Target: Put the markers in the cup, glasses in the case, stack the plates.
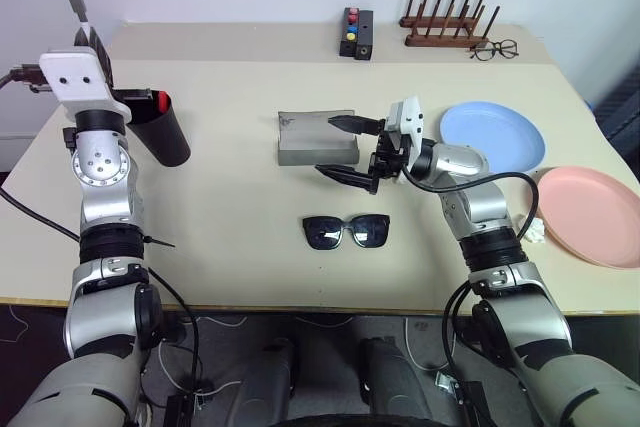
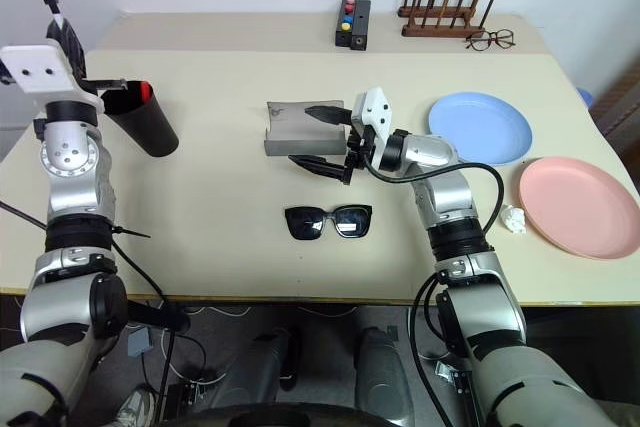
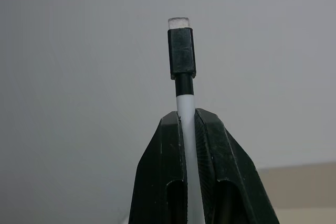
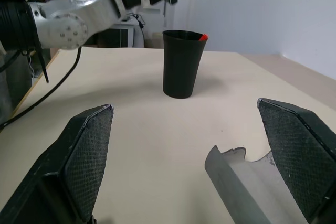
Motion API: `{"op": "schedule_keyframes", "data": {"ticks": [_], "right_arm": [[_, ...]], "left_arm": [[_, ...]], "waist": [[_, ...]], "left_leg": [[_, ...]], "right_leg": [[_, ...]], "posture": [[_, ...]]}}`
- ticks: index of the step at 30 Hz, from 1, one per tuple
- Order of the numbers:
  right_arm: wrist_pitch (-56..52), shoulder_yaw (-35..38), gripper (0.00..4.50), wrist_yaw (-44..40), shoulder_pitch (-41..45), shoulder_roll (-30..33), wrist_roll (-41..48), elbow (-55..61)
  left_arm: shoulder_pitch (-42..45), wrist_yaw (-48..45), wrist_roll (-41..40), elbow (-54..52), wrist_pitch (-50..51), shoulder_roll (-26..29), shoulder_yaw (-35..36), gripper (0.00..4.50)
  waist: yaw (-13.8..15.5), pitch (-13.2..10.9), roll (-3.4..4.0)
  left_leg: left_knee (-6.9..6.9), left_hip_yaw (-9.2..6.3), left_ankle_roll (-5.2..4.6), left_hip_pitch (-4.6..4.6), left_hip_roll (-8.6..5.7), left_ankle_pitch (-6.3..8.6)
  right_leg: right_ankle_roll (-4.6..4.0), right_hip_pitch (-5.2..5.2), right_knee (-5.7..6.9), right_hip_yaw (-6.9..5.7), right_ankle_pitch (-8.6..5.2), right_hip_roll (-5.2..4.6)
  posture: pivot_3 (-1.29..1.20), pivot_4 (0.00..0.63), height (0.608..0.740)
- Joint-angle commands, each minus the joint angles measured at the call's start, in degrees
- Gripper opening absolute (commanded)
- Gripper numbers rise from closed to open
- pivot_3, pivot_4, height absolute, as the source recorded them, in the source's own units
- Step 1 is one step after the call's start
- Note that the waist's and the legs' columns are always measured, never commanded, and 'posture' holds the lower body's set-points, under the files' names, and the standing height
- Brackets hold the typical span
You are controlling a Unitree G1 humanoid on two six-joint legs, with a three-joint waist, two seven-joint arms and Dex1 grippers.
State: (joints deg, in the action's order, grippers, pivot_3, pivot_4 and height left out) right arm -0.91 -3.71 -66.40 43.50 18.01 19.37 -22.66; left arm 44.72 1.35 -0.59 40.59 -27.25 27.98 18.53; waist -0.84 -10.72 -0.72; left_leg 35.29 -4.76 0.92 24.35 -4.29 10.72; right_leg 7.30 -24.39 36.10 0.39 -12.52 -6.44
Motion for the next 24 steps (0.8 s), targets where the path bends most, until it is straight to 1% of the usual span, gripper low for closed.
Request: {"op": "schedule_keyframes", "data": {"ticks": [1,12,19,21,22,23,24], "right_arm": [[-0.21,0.99,4.5,0.34,0.54,0.15,1.08,2.99],[-1.33,1.58,4.5,1.69,-0.58,1.48,1.11,5.43],[-2.17,1.79,4.5,2.46,-1.49,2.18,1.24,7.14],[-2.47,1.87,4.5,2.59,-1.67,2.4,1.31,7.53],[-2.57,1.89,4.5,2.65,-1.72,2.48,1.33,7.62],[-2.64,1.91,4.5,2.69,-1.79,2.56,1.34,7.72],[-2.72,1.93,4.5,2.73,-1.87,2.64,1.36,7.84]], "left_arm": [[2.08,0.2,-0.39,1.05,-2.14,0.01,-0.59,0.02],[3.98,-0.18,-0.83,7.92,-4.3,-1.27,-1.59,0.02],[3.71,-0.39,-0.9,10.04,-5.39,-2.01,-2.12,0.02],[3.45,-0.48,-0.85,10.21,-5.63,-2.25,-2.25,0.82],[3.32,-0.45,-0.8,10.3,-5.68,-2.33,-2.27,1.08],[3.12,-0.5,-0.83,10.32,-5.71,-2.43,-2.27,1.62],[2.87,-0.55,-0.86,10.27,-5.78,-2.52,-2.27,2.07]], "waist": [[0.01,0.0,0.0],[0.04,0.0,0.0],[0.01,0.0,0.0],[0.01,0.0,0.0],[0.01,0.0,0.0],[0.02,0.0,0.0],[0.03,0.0,0.0]], "left_leg": [[0.0,0.0,0.0,0.0,0.0,0.0],[0.01,0.0,0.0,0.0,-0.01,0.0],[0.01,0.0,0.0,0.0,-0.01,0.0],[0.01,0.0,0.0,0.0,-0.01,0.0],[0.01,0.0,0.0,0.0,-0.01,0.0],[0.01,0.0,0.0,0.0,-0.01,0.0],[0.01,0.0,0.0,0.0,-0.01,0.0]], "right_leg": [[0.0,0.0,0.0,0.0,0.0,0.0],[0.0,0.0,0.01,-0.01,0.0,0.0],[0.0,0.0,0.02,-0.01,0.0,0.0],[0.01,0.0,0.02,-0.01,0.0,0.0],[0.01,0.0,0.02,-0.01,0.0,0.0],[0.01,0.0,0.02,-0.01,0.0,0.0],[0.01,0.0,0.02,-0.01,0.0,0.0]], "posture": [[0.0,0.15,0.74],[0.0,0.15,0.74],[0.0,0.15,0.74],[0.0,0.15,0.74],[0.0,0.15,0.74],[0.0,0.15,0.74],[0.0,0.15,0.74]]}}
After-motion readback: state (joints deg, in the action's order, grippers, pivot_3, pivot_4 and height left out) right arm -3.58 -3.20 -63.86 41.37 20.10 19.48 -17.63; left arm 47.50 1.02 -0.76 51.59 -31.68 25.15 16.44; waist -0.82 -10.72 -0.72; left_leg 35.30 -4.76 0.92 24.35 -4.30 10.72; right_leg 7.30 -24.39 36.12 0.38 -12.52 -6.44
